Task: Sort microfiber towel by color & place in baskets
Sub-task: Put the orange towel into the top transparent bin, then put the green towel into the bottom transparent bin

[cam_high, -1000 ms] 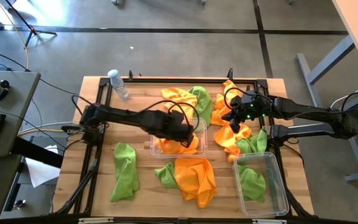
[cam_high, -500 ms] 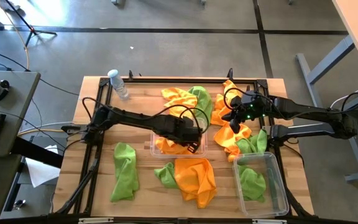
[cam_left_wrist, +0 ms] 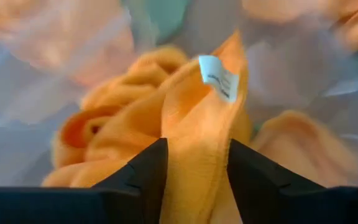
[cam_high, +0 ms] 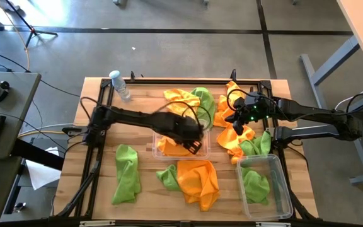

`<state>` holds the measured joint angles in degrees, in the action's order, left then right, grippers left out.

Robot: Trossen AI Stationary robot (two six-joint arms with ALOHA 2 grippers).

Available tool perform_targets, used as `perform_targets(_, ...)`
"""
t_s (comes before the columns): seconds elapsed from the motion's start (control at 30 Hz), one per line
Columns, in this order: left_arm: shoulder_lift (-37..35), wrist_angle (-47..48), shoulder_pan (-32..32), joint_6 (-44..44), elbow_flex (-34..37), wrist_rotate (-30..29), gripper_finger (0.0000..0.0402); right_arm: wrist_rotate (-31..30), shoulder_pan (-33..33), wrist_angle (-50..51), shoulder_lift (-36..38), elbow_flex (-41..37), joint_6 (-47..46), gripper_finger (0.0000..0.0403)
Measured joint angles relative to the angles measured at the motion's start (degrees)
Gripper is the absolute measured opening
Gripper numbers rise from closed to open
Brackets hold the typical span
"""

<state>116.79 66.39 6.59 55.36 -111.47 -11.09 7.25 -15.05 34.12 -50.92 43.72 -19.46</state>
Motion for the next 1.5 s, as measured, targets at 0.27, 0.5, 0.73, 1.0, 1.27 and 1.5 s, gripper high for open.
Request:
perform_targets(0.27, -6.5, 0.1, 0.0, -2.4, 0.0, -5.3, 0.0152, -0.1, 0.0, 0.0, 0.0, 0.0, 0.4, 0.0)
perform_targets(0.5, -7.1, -0.3, 1.2, -8.3, 1.7, -8.9, 0.015, -5.0, 0.0, -1.4, 0.0, 0.0, -1.2, 0.0)
perform_targets(0.73, -7.8, -2.9, 1.1, -13.3, 9.1, -8.8, 0.0121, -8.5, 0.0, -4.3, 0.0, 0.0, -4.7, 0.0006)
perform_targets(1.0, -21.7, -16.9, -0.8, -23.8, 22.3, -9.1, 0.0051, -9.5, -0.1, -12.6, -2.4, 0.0, -9.1, 0.0026)
perform_targets(1.27, -43.0, -31.1, -7.0, -28.7, 44.6, -3.9, 0.0005, -14.6, -1.7, -17.5, -14.8, 4.4, -11.7, 0.0039)
perform_targets(1.5, -57.5, -33.7, -13.2, -31.3, 56.6, 0.9, 0.0001, -15.7, -7.3, -5.9, -28.3, 19.5, -11.6, 0.0047)
